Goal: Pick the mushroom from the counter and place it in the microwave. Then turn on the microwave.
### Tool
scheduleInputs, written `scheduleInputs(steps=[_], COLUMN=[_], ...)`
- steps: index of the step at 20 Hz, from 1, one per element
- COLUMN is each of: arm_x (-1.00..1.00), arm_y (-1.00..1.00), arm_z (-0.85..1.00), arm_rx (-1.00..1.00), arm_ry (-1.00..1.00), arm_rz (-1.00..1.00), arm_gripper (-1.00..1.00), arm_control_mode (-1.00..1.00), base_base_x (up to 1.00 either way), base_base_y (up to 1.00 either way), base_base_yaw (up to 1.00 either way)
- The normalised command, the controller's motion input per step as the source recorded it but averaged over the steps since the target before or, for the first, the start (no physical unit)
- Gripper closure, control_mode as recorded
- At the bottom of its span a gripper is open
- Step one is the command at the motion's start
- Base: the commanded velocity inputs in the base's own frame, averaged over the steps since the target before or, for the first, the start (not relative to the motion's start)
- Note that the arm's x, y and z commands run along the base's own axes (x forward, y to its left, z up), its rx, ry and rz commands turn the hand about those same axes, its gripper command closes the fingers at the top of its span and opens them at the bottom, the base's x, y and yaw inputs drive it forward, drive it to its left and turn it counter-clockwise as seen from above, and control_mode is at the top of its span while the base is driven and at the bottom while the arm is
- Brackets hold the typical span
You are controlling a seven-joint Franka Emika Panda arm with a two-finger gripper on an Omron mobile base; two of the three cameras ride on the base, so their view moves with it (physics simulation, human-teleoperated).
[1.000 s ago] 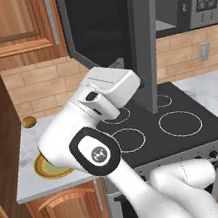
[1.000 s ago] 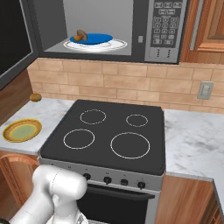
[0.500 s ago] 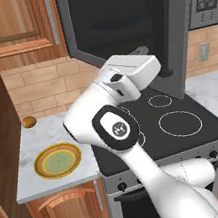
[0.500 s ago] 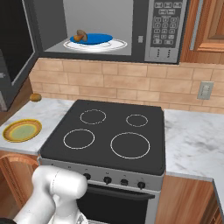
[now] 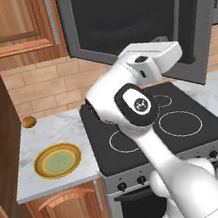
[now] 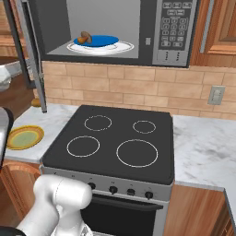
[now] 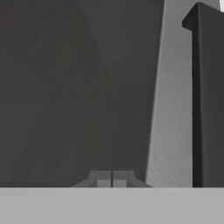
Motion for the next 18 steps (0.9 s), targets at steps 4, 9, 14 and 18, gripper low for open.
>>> scheduleInputs(steps=[4, 9, 14, 18], arm_x=[0.35, 0.38, 0.4, 0.47], arm_y=[-0.48, -0.48, -0.5, -0.5], arm_z=[0.13, 0.15, 0.11, 0.02], arm_rx=[0.18, 0.21, 0.22, 0.22], arm_ry=[0.01, 0.0, 0.0, 0.0], arm_rz=[0.07, 0.11, 0.15, 0.17], arm_gripper=[1.0, 1.0, 1.0, 1.0], arm_control_mode=[-1.0, -1.0, -1.0, -1.0], base_base_x=[0.0, 0.0, 0.0, 0.0], base_base_y=[0.0, 0.0, 0.0, 0.0], base_base_yaw=[0.0, 0.0, 0.0, 0.0])
